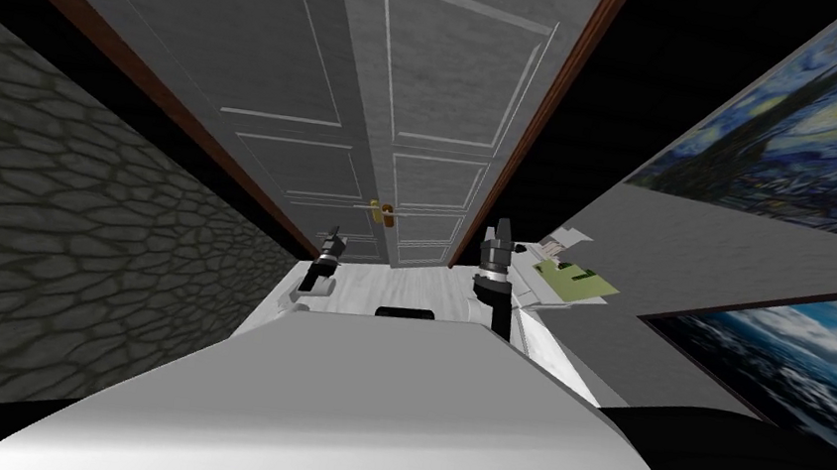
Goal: Pull the door open
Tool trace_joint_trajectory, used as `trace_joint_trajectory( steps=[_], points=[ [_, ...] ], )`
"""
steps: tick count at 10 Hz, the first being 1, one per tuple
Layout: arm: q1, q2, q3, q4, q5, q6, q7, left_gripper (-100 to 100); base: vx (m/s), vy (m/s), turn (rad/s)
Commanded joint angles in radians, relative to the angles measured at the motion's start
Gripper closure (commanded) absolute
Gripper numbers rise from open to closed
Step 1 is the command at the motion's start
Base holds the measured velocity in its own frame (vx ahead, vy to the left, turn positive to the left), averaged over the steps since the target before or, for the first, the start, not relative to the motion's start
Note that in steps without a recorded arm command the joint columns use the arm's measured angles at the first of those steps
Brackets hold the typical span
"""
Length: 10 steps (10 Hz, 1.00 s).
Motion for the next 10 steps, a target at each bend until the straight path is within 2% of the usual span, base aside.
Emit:
trace_joint_trajectory(
  steps=[1, 4, 7, 10],
  points=[
    [-0.017, 0.009, 0.001, 0.035, 0.005, 0.003, 0.009, -100, 0.089, -0.003, -0.056],
    [-0.042, 0.025, 0.002, 0.087, 0.013, 0.012, 0.022, -100, 0.104, 0.002, -0.063],
    [-0.086, 0.053, 0.005, 0.179, 0.028, 0.027, 0.046, -100, 0.163, 0.020, -0.108],
    [-0.119, 0.074, 0.007, 0.247, 0.039, 0.038, 0.065, -100, 0.152, 0.008, -0.080]
  ],
)
